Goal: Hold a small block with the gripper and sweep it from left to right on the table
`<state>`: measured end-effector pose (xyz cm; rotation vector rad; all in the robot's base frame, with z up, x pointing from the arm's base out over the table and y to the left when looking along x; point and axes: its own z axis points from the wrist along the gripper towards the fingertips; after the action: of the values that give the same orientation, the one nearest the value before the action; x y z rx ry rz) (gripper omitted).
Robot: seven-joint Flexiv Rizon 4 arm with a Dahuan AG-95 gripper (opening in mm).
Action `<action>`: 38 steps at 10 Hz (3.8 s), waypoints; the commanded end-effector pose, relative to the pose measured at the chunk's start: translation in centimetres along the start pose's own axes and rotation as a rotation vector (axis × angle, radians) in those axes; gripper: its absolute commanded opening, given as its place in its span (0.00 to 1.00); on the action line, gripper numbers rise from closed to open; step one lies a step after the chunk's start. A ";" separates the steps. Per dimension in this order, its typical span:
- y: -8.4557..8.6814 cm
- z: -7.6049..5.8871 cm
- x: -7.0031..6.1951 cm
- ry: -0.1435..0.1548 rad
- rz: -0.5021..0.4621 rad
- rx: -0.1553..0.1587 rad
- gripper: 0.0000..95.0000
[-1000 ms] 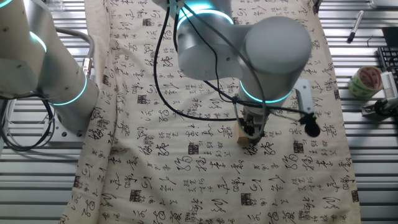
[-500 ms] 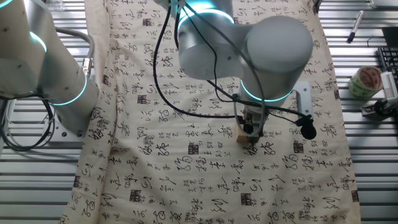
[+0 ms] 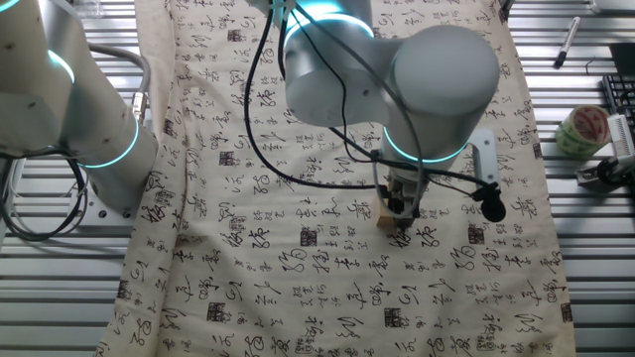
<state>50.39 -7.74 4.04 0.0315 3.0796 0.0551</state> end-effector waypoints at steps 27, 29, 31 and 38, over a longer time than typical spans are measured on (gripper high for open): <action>3.6 1.7 1.8 0.005 0.048 0.004 0.00; 3.8 1.6 1.9 0.007 0.052 0.004 0.00; 4.0 1.6 2.1 0.006 0.054 0.004 0.00; 5.0 1.3 2.6 0.006 0.069 0.005 0.00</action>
<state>48.00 -2.51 3.98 0.1395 3.0834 0.0527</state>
